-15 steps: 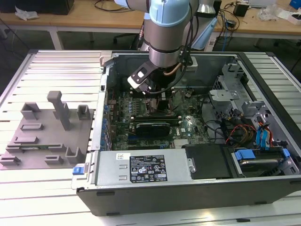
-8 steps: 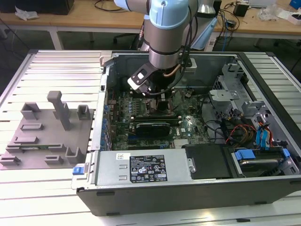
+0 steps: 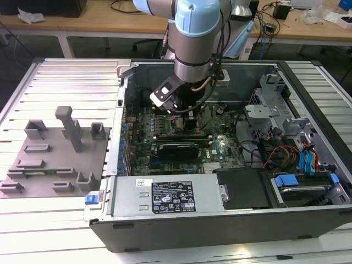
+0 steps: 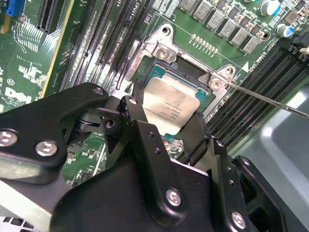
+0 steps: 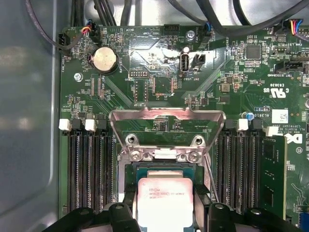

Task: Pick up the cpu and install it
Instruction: 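Place the cpu into insertion slot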

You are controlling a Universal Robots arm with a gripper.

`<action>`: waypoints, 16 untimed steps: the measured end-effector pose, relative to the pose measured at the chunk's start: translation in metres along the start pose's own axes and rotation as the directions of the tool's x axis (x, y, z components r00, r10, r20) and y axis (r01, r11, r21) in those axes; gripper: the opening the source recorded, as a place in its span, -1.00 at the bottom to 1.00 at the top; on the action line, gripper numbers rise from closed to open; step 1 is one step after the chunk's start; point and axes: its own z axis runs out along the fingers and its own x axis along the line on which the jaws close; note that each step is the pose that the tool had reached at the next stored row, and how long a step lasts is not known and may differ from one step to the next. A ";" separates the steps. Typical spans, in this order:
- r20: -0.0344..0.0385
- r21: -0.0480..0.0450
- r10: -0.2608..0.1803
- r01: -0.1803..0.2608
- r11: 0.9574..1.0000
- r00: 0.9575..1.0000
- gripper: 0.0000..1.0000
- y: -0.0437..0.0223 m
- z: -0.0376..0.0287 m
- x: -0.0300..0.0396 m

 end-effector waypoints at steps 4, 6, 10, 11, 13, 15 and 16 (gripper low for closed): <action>0.000 0.000 0.004 -0.004 1.000 1.000 0.09 0.0015 0.0005 0.0000; 0.000 0.000 0.004 -0.004 1.000 1.000 0.09 0.0015 0.0010 -0.0001; 0.000 0.000 0.004 -0.004 1.000 1.000 0.09 0.0015 0.0012 0.0000; 0.000 0.000 0.004 -0.004 1.000 1.000 0.09 0.0015 0.0012 -0.0001; -0.001 -0.001 0.004 -0.004 1.000 1.000 0.11 0.0016 0.0016 0.0001; 0.000 0.000 0.004 -0.004 1.000 1.000 0.23 0.0015 0.0014 0.0000; 0.000 0.000 0.004 -0.004 1.000 1.000 0.23 0.0015 0.0014 0.0000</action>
